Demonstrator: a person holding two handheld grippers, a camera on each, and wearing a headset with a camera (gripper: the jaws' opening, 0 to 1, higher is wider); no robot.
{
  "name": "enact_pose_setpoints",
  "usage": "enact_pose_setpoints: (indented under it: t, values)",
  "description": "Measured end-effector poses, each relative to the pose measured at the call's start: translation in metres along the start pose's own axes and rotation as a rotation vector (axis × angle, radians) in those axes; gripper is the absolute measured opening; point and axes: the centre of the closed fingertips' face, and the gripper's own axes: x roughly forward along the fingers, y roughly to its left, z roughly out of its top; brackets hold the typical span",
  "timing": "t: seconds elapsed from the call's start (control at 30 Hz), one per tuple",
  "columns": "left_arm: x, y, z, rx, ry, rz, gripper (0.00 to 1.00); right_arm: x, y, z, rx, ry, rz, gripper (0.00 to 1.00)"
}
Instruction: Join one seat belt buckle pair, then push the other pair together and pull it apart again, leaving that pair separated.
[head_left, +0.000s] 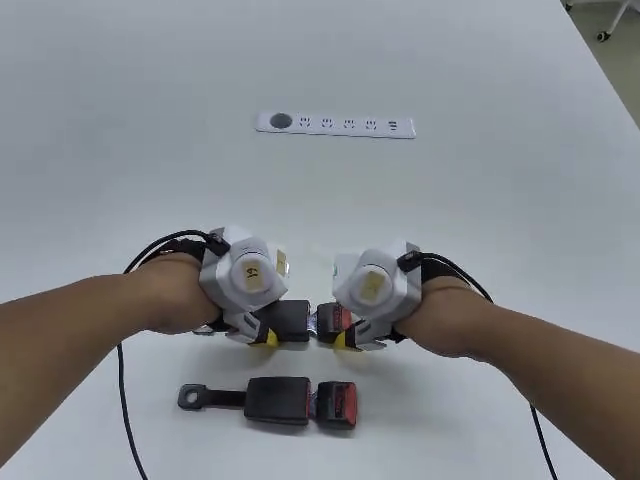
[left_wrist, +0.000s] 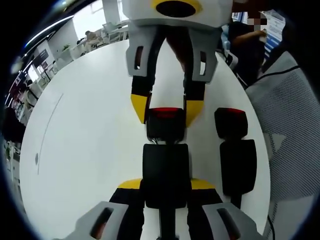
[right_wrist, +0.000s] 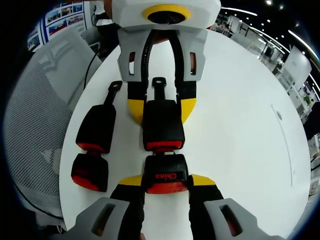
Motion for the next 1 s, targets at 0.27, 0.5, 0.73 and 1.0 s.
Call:
enact_pose_setpoints:
  t: [0.27, 0.5, 0.73, 1.0]
  values:
    - [0.0001, -0.0001, -0.0006, -0.003, 0.007, 0.003, 0.32, -0.0023, 0.0015, 0.0006, 0.002, 0.008, -0.011, 0.3]
    - [0.0001, 0.0002, -0.0018, -0.022, 0.007, 0.015, 0.32, -0.0038, 0.0016, 0.0005, 0.006, 0.009, -0.007, 0.3]
    - [0.0008, 0.0005, -0.0016, -0.025, 0.011, 0.016, 0.32, -0.0049, 0.0014, 0.0007, 0.005, 0.013, -0.008, 0.3]
    - [0.0007, 0.0006, -0.0009, -0.032, 0.023, 0.018, 0.32, -0.0057, 0.0009, 0.0001, 0.002, 0.012, -0.002, 0.3]
